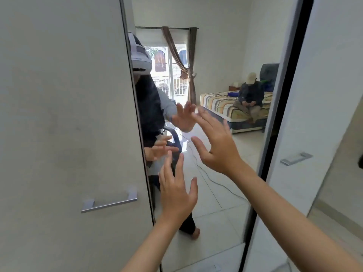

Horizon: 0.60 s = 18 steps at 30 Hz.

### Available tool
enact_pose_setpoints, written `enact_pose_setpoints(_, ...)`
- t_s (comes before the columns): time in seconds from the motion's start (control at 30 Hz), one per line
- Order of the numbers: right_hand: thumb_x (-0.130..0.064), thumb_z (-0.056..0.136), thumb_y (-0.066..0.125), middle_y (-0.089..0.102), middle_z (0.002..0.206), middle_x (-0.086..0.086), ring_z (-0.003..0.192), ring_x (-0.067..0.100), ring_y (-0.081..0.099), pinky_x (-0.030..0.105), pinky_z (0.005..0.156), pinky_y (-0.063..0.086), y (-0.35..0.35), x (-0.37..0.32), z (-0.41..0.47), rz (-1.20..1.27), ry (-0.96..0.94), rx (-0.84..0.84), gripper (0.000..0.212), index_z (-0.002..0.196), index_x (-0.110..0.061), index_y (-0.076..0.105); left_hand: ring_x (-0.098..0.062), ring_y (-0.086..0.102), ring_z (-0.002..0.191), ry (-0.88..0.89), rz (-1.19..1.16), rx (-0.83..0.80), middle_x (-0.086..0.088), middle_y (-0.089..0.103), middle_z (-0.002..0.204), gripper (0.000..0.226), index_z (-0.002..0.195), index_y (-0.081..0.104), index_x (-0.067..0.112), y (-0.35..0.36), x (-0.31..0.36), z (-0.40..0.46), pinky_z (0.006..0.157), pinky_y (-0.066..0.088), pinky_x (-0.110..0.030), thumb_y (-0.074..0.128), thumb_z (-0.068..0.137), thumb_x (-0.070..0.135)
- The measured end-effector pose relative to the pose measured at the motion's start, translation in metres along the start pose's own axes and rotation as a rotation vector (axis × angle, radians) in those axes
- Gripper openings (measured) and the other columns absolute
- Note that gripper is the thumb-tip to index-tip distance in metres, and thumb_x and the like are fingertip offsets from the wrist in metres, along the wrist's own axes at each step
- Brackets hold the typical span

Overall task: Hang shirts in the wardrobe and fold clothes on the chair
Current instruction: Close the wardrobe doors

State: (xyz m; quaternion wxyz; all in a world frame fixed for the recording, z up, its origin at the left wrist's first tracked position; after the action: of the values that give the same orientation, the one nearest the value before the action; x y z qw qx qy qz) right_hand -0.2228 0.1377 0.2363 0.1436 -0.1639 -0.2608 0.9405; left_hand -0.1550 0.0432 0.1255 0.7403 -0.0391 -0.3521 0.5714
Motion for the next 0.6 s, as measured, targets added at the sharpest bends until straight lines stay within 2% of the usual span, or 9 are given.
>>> enact_pose_setpoints(0.07, -0.039, 0.093, 0.047, 0.033, 0.154, -0.006, 0.143, 0.013, 0.029, 0.064, 0.113, 0.016, -0.013, 0.049, -0.042, 0.012, 0.156, 0.004, 0.054, 0.145, -0.028, 0.035, -0.020, 0.017, 0.140, -0.012, -0.082, -0.064, -0.002, 0.019, 0.155, 0.069, 0.146, 0.027, 0.024, 0.040, 0.017, -0.014, 0.107, 0.034, -0.052, 0.054, 0.084, 0.038)
enact_pose_setpoints(0.13, -0.044, 0.094, 0.043, 0.039, 0.151, -0.003, 0.140, 0.014, 0.034, 0.063, 0.109, 0.026, -0.027, 0.098, -0.086, 0.014, 0.283, 0.019, 0.052, 0.143, -0.028, 0.039, -0.014, 0.014, 0.140, -0.002, -0.136, -0.150, 0.002, 0.017, 0.155, 0.068, 0.145, 0.024, 0.028, 0.085, 0.035, -0.026, 0.110, 0.031, -0.052, 0.055, 0.085, 0.038)
enact_pose_setpoints(0.27, -0.049, 0.093, 0.038, 0.041, 0.149, -0.005, 0.140, 0.012, 0.034, 0.060, 0.107, 0.030, -0.051, 0.187, -0.159, -0.081, 0.453, -0.025, 0.053, 0.141, -0.027, 0.042, -0.018, 0.022, 0.138, 0.062, -0.195, -0.285, -0.001, 0.021, 0.154, 0.067, 0.142, 0.027, 0.025, 0.175, 0.078, -0.041, 0.105, 0.034, -0.056, 0.060, 0.084, 0.031)
enact_pose_setpoints(0.37, -0.048, 0.093, 0.037, 0.039, 0.150, -0.006, 0.140, 0.012, 0.032, 0.062, 0.107, 0.028, -0.066, 0.244, -0.185, -0.146, 0.501, -0.072, 0.052, 0.141, -0.028, 0.041, -0.019, 0.022, 0.138, 0.072, -0.244, -0.352, 0.000, 0.020, 0.155, 0.067, 0.144, 0.026, 0.024, 0.236, 0.103, -0.041, 0.104, 0.034, -0.057, 0.057, 0.086, 0.033)
enact_pose_setpoints(0.43, -0.044, 0.094, 0.040, 0.034, 0.152, -0.007, 0.142, 0.012, 0.027, 0.063, 0.111, 0.021, -0.070, 0.272, -0.190, -0.187, 0.502, -0.106, 0.050, 0.142, -0.029, 0.039, -0.017, 0.019, 0.140, 0.086, -0.259, -0.391, 0.000, 0.017, 0.156, 0.068, 0.146, 0.025, 0.021, 0.273, 0.112, -0.038, 0.107, 0.032, -0.056, 0.056, 0.087, 0.034)
enact_pose_setpoints(0.5, -0.041, 0.094, 0.041, 0.029, 0.155, -0.006, 0.144, 0.012, 0.021, 0.060, 0.113, 0.010, -0.071, 0.300, -0.192, -0.216, 0.496, -0.152, 0.051, 0.143, -0.031, 0.038, -0.012, 0.013, 0.144, 0.061, -0.282, -0.425, 0.000, 0.013, 0.158, 0.071, 0.149, 0.021, 0.020, 0.308, 0.116, -0.037, 0.113, 0.027, -0.049, 0.054, 0.088, 0.036)
enact_pose_setpoints(0.6, -0.040, 0.095, 0.041, 0.023, 0.158, -0.005, 0.147, 0.010, 0.011, 0.054, 0.112, 0.003, -0.067, 0.333, -0.191, -0.236, 0.441, -0.213, 0.052, 0.146, -0.030, 0.035, -0.007, 0.008, 0.145, 0.010, -0.295, -0.430, -0.001, 0.013, 0.158, 0.074, 0.149, 0.014, 0.016, 0.343, 0.119, -0.035, 0.116, 0.020, -0.035, 0.051, 0.089, 0.037)
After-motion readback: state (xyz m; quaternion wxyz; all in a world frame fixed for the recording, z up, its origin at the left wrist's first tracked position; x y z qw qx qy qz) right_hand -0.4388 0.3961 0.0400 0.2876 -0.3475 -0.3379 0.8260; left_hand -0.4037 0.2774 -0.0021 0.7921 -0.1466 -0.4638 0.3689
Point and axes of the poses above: each hand's wrist, its own z-axis towards the middle knuckle, its own y-axis out of the palm, x = y × z, the point moved 10 cm from there along z, towards the middle knuckle
